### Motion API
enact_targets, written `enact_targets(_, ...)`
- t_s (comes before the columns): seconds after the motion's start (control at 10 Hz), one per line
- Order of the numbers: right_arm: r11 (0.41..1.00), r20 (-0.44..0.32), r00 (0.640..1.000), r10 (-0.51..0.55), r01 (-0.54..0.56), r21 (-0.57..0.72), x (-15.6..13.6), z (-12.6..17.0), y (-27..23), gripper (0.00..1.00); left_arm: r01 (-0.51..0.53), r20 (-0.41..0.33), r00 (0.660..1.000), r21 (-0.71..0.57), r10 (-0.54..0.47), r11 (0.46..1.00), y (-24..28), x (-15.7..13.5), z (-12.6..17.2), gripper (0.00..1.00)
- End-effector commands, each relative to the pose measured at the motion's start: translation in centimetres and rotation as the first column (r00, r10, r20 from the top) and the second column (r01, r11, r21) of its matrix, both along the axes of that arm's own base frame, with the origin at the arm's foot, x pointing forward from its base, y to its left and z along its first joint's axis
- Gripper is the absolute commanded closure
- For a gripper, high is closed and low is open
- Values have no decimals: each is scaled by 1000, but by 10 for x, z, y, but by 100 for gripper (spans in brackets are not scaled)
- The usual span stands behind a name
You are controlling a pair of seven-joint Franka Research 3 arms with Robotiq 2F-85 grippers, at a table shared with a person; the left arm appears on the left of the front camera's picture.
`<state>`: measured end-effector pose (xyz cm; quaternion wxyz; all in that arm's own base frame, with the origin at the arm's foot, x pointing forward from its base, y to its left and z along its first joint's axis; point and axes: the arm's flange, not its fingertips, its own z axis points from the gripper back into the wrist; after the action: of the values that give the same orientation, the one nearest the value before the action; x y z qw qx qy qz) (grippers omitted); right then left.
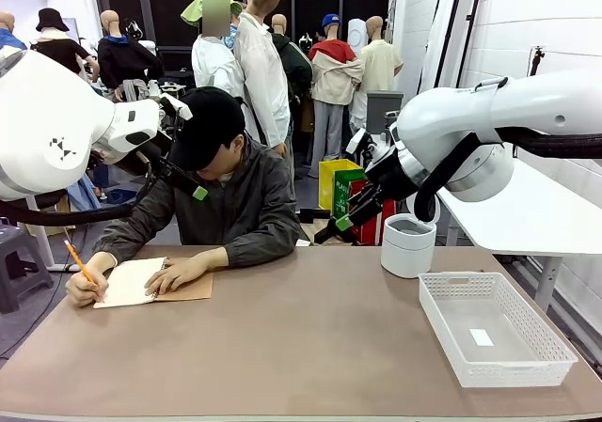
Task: Sort the paper based on its condition.
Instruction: If a person hands you a paper, place it in the Organizing basket , and if it's crumpled, put it in the Trash can.
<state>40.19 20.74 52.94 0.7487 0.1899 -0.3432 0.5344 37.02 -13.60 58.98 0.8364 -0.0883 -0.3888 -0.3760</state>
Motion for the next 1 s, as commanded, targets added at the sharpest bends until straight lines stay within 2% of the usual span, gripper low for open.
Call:
enact_targets(0.0, 1000, 0, 1000, 0, 0, 2, 0, 0, 0, 0, -14, -6, 1000, -5, 14, 1000, 1, 0, 0, 0)
enact_targets(0.9, 1000, 0, 1000, 0, 0, 2, 0, 0, 0, 0, -14, -6, 1000, -5, 14, 1000, 1, 0, 0, 0)
